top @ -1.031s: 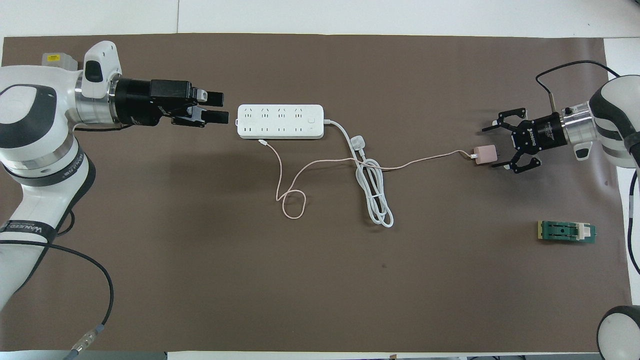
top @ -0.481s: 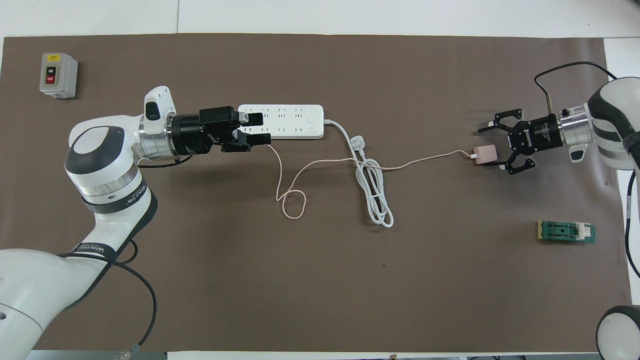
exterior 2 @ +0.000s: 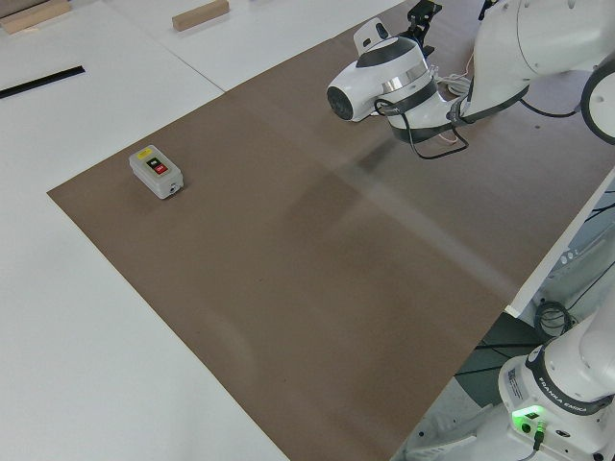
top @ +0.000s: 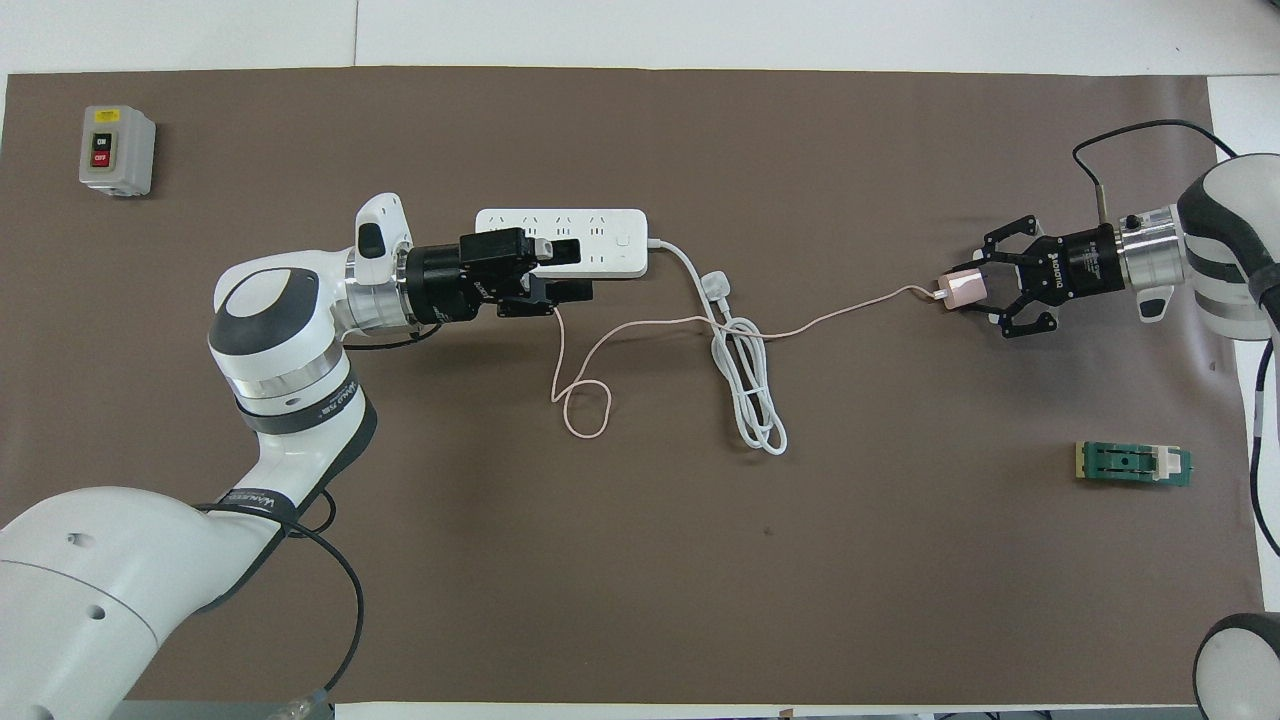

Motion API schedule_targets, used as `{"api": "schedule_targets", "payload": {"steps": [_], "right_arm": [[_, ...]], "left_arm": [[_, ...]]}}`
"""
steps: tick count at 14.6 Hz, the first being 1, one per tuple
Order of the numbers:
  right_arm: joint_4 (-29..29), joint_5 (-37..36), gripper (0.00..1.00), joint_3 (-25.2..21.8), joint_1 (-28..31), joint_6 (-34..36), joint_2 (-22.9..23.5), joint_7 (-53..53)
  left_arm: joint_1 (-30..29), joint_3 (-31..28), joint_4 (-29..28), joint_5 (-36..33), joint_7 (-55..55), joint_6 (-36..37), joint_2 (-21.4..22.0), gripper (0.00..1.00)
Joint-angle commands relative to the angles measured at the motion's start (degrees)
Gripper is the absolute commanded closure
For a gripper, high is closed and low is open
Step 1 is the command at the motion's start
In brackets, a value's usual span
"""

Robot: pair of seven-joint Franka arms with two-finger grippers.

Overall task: Plug charger into power strip
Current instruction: 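Hold the strip end with the left gripper while the right gripper grasps the charger, then carry the pink charger with the right gripper toward the left gripper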

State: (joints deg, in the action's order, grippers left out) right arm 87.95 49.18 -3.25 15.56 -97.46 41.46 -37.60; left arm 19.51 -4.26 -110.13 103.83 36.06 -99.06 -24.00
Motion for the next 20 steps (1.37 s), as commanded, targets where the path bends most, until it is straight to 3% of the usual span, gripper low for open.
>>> {"api": "schedule_targets", "payload": {"steps": [1, 4, 11, 16, 20], "right_arm": [[1.44, 0.13, 1.0, 0.79, -0.35, -1.51, -0.67, 1.49], [1.26, 0.13, 1.0, 2.37, -2.45, -1.59, -4.53, -4.65], [-0.24, 2.59, 1.0, 2.37, -11.42, -2.03, -10.6, -14.78], [-1.56, 6.37, 1.0, 2.37, -18.36, -5.36, -11.31, -21.71], [-2.35, 6.37, 1.0, 2.37, -25.47, -12.12, -11.14, -25.58]], "left_arm": [[2.9, -1.54, -0.08, 1.55, 3.04, -4.73, -0.34, 0.0], [7.46, -5.4, -0.35, 1.73, 7.79, -4.92, -0.95, 0.0], [8.62, -5.85, 0.0, 2.7, 8.85, -4.74, -1.92, 0.0], [8.53, -5.76, 0.27, 3.22, 9.91, -4.48, -2.28, 0.0], [8.44, -5.76, 0.35, 3.4, 9.82, -4.04, -2.28, 0.0]]}}
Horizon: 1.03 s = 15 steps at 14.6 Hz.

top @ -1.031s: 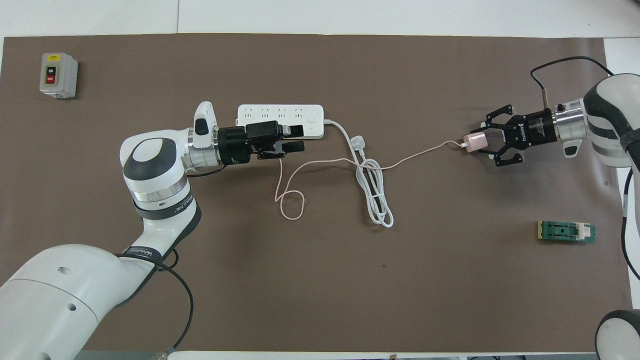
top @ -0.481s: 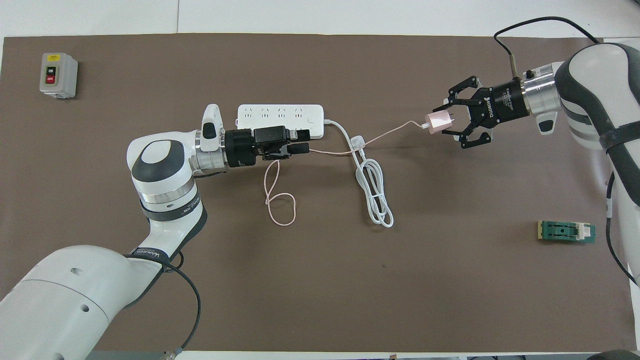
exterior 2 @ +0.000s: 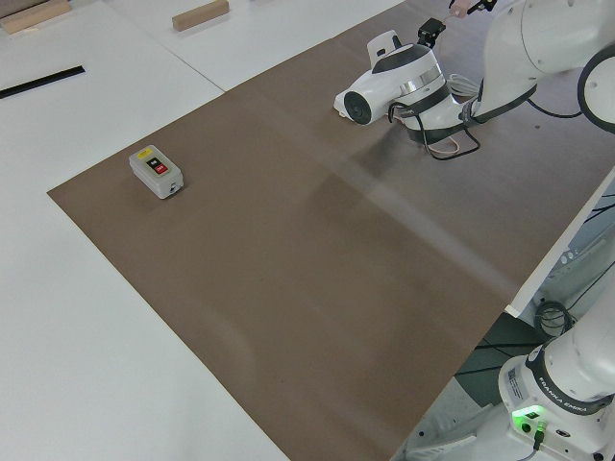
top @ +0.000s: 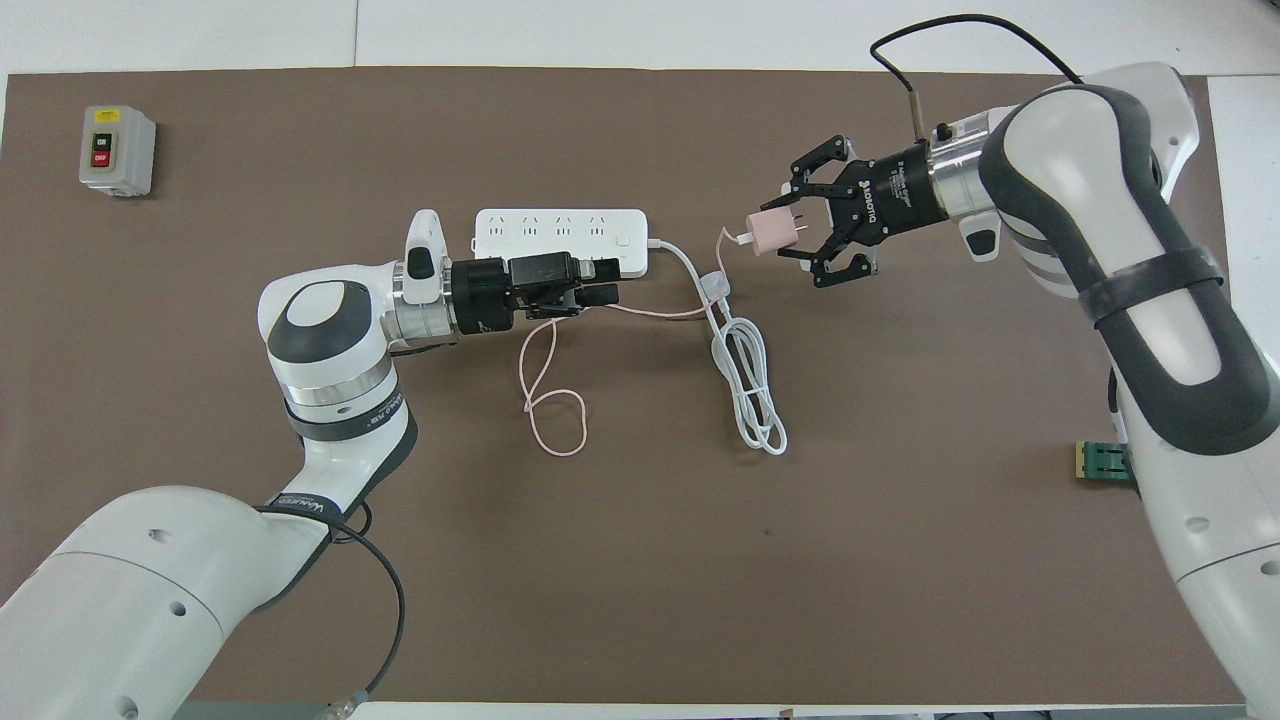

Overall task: Plug charger into power strip
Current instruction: 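Carry the pink charger with the right gripper toward the left gripper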

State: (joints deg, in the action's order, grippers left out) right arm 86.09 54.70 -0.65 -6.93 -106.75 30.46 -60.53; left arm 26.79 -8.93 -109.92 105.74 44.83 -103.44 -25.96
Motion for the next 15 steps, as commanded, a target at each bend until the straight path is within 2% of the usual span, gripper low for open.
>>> {"api": "schedule_targets", "payload": {"steps": [1, 8, 10, 15], "right_arm": [[-0.57, 0.67, 1.0, -0.23, -5.17, -4.68, -0.06, -4.4], [-0.48, 0.93, 1.0, -0.23, -12.92, -12.15, 0.21, -9.86], [-0.48, 4.34, 1.0, -0.23, -13.37, -14.62, 0.21, -10.93], [-0.48, 5.77, 1.0, -0.23, -14.94, -14.8, 0.21, -11.19]], "left_arm": [[1.07, -1.09, 0.14, 1.48, 1.14, 0.69, -0.32, 0.0], [0.98, -1.09, 0.23, 4.12, 3.16, 2.63, -1.38, 0.0], [0.98, -1.09, 0.23, 4.12, 3.16, 2.72, -1.37, 0.0], [0.98, -1.09, 0.23, 4.21, 3.16, 2.8, -1.37, 0.0]]}}
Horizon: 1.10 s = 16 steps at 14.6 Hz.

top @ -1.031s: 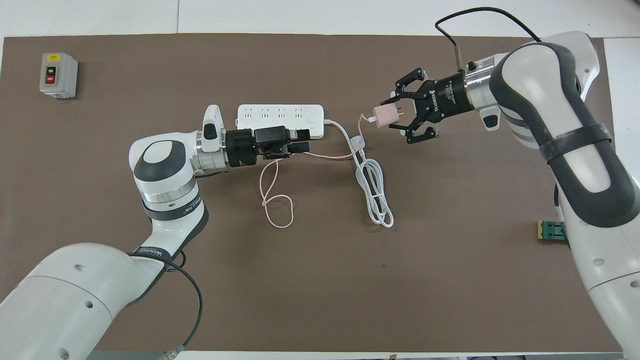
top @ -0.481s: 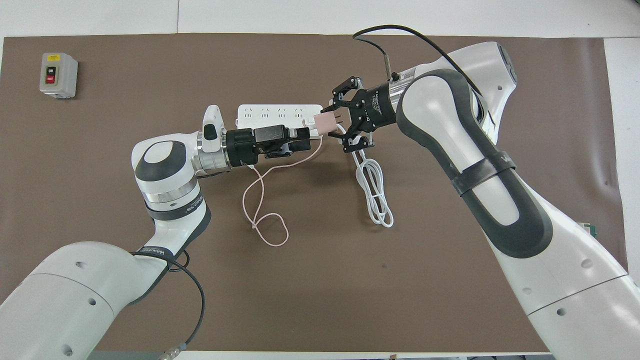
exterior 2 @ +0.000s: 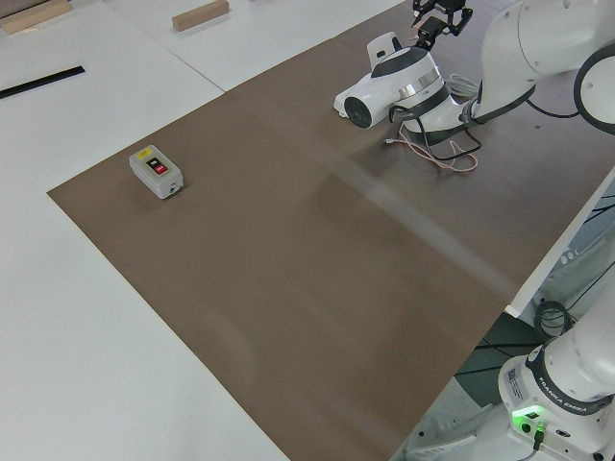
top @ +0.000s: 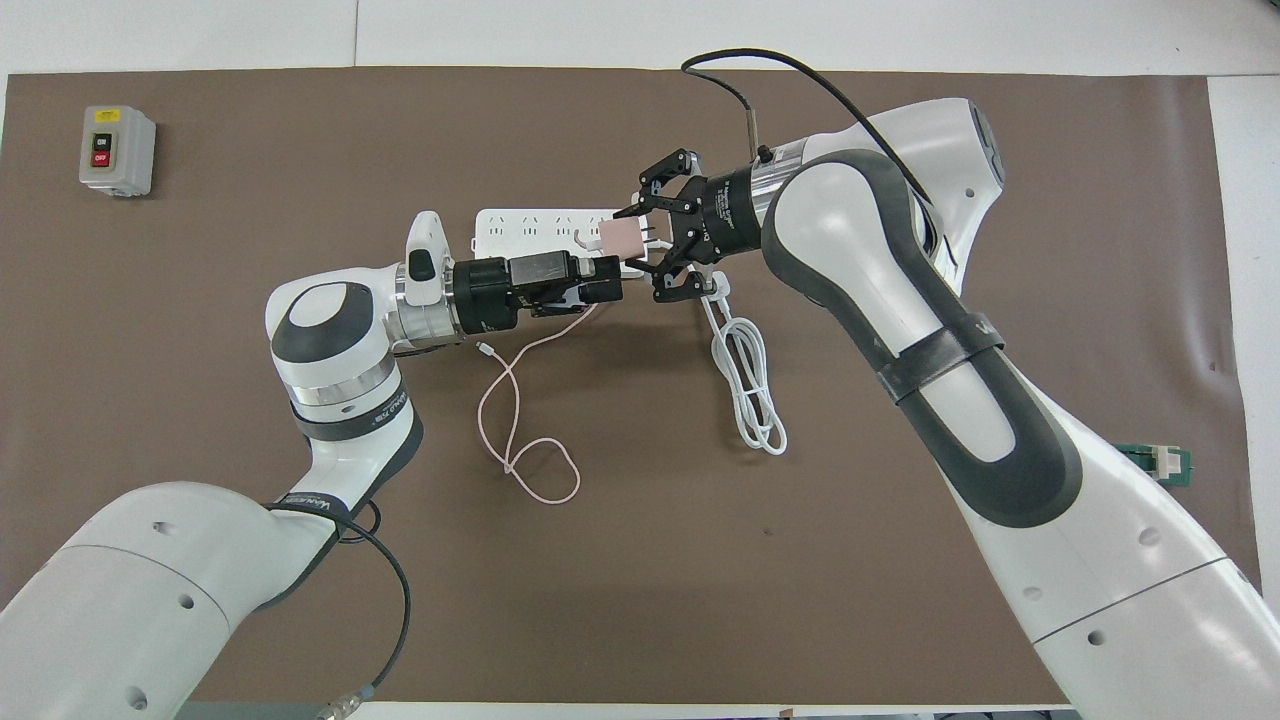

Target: Plug charger into power strip

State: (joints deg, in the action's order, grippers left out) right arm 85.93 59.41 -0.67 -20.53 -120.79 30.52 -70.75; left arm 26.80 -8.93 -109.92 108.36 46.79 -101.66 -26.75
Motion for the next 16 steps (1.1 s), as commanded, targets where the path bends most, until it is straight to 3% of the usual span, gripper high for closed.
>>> {"api": "schedule_targets", "payload": {"steps": [1, 16], "right_arm": [[-0.24, 1.05, 1.0, -0.21, -1.53, -0.94, 0.15, -0.97], [0.55, 0.88, 1.0, -0.21, -1.79, -0.67, 0.15, -0.7]], "left_arm": [[0.98, -1.09, 0.23, 1.68, 1.19, 1.03, -0.58, 0.0], [-0.95, -1.09, 0.23, 1.68, 1.99, 3.31, -1.37, 0.0]]}}
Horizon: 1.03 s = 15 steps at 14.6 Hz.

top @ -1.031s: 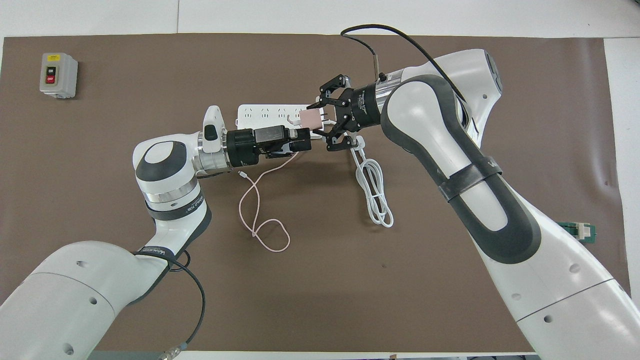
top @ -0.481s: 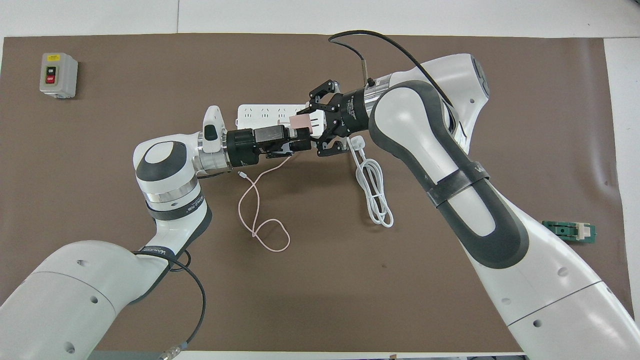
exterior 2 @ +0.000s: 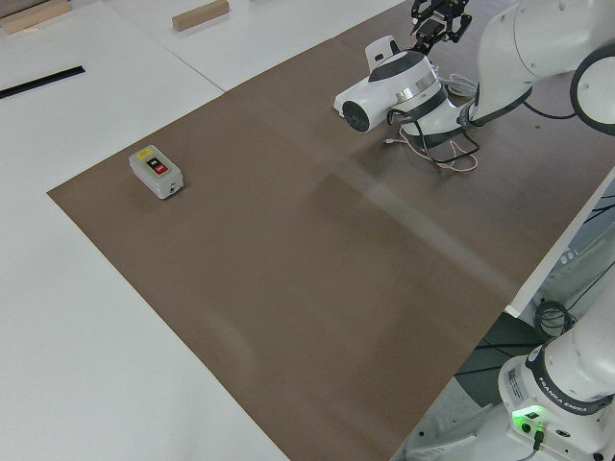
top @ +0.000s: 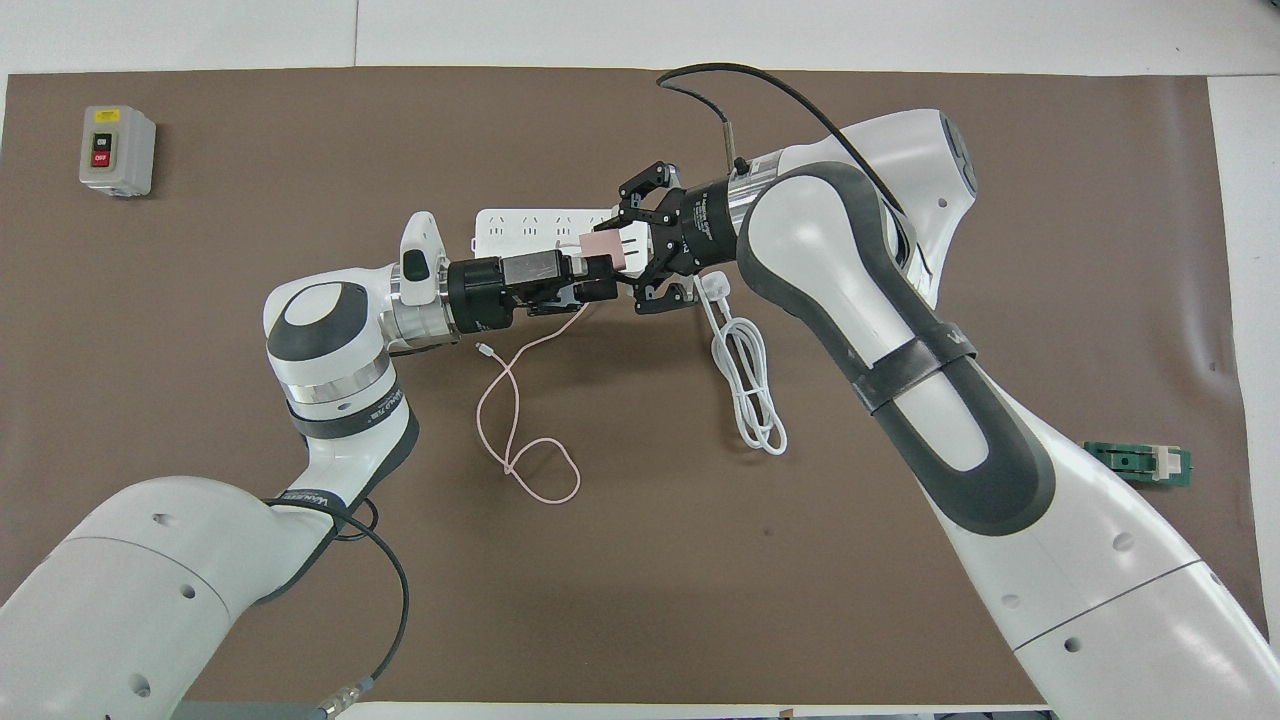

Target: Plug charger into power strip

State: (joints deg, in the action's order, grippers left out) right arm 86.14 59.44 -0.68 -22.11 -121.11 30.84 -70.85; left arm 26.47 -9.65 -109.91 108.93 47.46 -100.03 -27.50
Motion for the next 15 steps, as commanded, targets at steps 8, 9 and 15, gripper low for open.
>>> {"api": "schedule_targets", "payload": {"steps": [8, 9, 15], "right_arm": [[0.35, 0.94, 1.0, -0.2, -0.13, -0.18, -0.16, -0.6], [0.35, 0.94, 1.0, -0.2, -0.13, -0.18, -0.16, -0.6], [0.26, 0.94, 1.0, -0.2, -0.13, -0.18, -0.16, -0.6]], "left_arm": [[-2.03, -0.37, 0.84, 1.02, 2.02, 1.68, -1.07, 0.0], [-2.39, -0.29, 1.19, 0.93, 2.02, 1.68, -1.33, 0.0], [-2.48, -0.28, 1.63, 0.93, 2.02, 1.95, -1.42, 0.08]]}}
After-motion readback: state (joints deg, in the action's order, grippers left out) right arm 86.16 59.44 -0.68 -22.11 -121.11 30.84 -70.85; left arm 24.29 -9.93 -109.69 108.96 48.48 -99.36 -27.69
